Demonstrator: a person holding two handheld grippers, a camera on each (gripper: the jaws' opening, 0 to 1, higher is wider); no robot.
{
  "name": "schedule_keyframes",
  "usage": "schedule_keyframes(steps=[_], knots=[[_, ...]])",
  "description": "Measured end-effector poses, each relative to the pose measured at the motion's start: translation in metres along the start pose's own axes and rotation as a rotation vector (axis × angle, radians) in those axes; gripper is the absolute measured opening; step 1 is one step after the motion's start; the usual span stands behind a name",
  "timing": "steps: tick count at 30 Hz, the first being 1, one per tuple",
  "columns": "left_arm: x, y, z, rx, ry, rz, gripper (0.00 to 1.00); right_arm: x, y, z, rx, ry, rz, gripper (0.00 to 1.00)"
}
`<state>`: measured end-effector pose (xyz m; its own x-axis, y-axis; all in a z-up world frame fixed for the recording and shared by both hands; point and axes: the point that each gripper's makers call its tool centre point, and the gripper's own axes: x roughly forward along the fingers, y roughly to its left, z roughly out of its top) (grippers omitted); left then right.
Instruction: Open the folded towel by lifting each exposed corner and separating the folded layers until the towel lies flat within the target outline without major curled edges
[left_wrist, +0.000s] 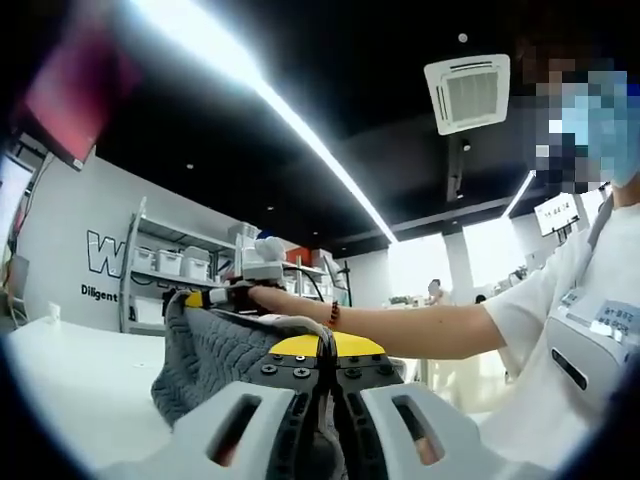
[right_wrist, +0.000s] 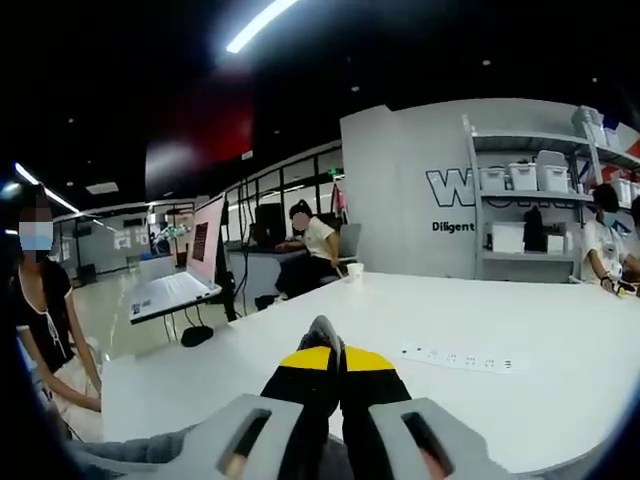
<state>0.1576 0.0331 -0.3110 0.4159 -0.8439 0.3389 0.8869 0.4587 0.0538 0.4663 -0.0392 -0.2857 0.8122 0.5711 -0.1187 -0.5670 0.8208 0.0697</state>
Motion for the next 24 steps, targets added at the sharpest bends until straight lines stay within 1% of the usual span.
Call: schedule_keyframes(steps=[2, 5, 7, 9, 13, 16, 24], knots=[[-0.002, 0.0, 0.0, 0.004, 0.004, 0.003, 0.0, 0.002, 0.0, 0.002, 0.012, 0.003, 0.01, 0.0], [-0.004, 0.002, -0.001, 0.003, 0.007, 0.007, 0.0, 0.002, -0.001, 0.003, 0.01, 0.002, 0.008, 0.0], [-0.005, 0.003, 0.002, 0.0, -0.006, 0.015, 0.0, 0.001, 0.003, 0.004, 0.012, -0.003, 0.01, 0.0], [-0.006, 0.003, 0.002, 0.014, -0.002, 0.016, 0.0, 0.001, 0.006, 0.004, 0.007, -0.005, 0.012, 0.0], [-0.008, 0.004, 0.004, 0.008, -0.009, 0.019, 0.0, 0.002, 0.012, 0.004, 0.001, -0.004, 0.017, 0.0], [-0.014, 0.008, 0.006, 0.013, -0.013, 0.034, 0.0, 0.003, 0.016, 0.006, -0.005, -0.007, 0.024, 0.0], [-0.019, 0.011, 0.008, 0.021, -0.019, 0.05, 0.0, 0.008, 0.021, 0.008, 0.005, -0.014, 0.042, 0.0]])
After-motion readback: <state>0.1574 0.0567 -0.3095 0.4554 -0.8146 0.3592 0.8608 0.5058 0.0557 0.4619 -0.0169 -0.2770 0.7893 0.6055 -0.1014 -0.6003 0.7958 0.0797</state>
